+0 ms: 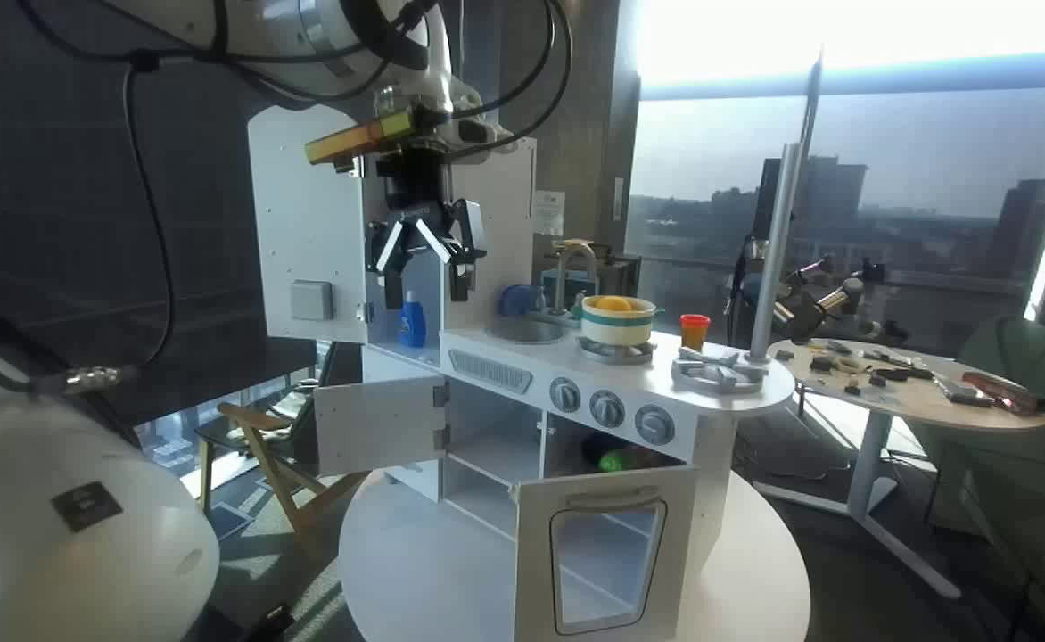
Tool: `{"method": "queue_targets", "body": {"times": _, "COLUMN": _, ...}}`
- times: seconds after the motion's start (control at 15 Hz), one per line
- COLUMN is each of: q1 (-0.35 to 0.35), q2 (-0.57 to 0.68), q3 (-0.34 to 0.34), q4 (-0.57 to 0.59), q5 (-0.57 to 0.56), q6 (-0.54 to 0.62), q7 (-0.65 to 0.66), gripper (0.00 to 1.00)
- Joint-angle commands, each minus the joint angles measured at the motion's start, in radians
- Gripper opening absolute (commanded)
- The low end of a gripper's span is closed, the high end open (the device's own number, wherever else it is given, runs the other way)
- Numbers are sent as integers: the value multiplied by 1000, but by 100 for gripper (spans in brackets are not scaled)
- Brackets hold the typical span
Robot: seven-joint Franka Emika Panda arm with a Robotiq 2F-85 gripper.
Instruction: Close the bottom cabinet doors
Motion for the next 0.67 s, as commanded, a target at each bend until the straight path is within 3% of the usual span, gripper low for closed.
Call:
{"method": "queue_targets", "body": {"times": 0.0, "q1": 26, "q2": 3, "q3": -19, "q4": 6, "q5": -9, "q6": -5, "q7": 11, "gripper": 100}}
{"method": "queue_targets", "body": {"times": 0.33, "q1": 26, "q2": -3, "q3": -19, "q4": 11, "q5": -9, "q6": -5, "q7": 11, "gripper": 100}}
{"method": "queue_targets", "body": {"times": 0.6, "q1": 10, "q2": 69, "q3": -53, "q4": 2, "q5": -18, "q6": -19, "q7": -9, "gripper": 100}}
